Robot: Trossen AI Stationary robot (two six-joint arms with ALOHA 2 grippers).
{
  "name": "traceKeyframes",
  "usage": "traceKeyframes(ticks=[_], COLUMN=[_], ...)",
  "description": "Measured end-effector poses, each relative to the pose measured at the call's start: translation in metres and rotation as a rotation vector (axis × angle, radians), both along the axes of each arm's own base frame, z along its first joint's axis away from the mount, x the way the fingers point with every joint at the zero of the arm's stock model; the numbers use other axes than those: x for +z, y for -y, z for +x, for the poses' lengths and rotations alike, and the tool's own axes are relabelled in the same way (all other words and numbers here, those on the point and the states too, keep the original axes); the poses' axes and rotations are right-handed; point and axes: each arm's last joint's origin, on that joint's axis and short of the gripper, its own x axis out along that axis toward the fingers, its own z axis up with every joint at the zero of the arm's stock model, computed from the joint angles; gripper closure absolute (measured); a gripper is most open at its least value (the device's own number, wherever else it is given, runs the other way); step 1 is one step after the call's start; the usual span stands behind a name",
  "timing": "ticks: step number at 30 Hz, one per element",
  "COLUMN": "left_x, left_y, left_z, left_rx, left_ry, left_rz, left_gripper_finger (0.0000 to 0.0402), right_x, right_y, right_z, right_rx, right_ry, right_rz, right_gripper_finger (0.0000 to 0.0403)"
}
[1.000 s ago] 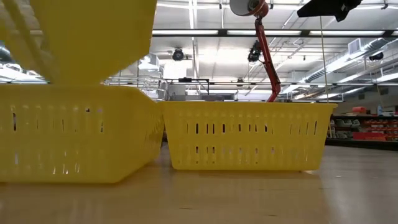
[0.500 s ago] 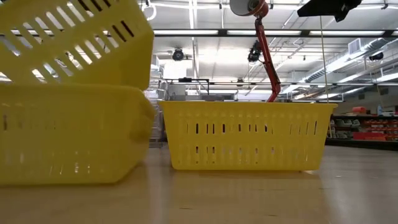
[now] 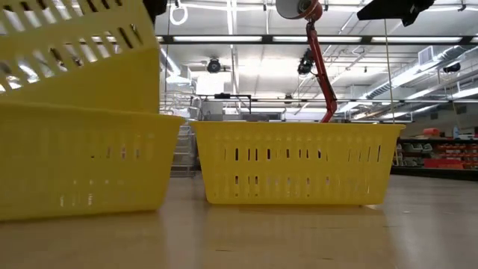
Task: Stack baskets by color
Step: Stack the left yellow bin on the center yellow bin
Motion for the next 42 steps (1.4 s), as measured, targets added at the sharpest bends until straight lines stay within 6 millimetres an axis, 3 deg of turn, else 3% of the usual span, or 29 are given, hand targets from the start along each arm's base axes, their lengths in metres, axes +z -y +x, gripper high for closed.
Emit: traceKeyframes(ticks=[11,15,19,29,42], left_x=[0.000,0.000,-0.001,-0.020,-0.019], left_y=[-0.014,-0.016,-0.019,-0.024,-0.030], left_z=[0.008,0.009,0.009,0.016,0.018], left_rx=[0.035,0.043,0.041,0.045,-0.030], left_ry=[-0.015,-0.013,-0.040,-0.145,-0.201], left_rz=[-0.034,-0.035,-0.072,-0.083,-0.165], left_gripper_finger=[0.0271,0.0253,0.0273,0.0387,0.0385], right_x=[0.000,0.000,0.000,0.000,0.000], right_y=[0.000,0.000,0.000,0.000,0.000], right_z=[0.000,0.000,0.000,0.000,0.000], right_rx=[0.000,0.000,0.000,0.000,0.000], right_ry=[0.000,0.000,0.000,-0.001,0.000], right_rz=[0.000,0.000,0.000,0.000,0.000], right_gripper_finger=[0.0394,0.0394,0.0394,0.0394,0.0394])
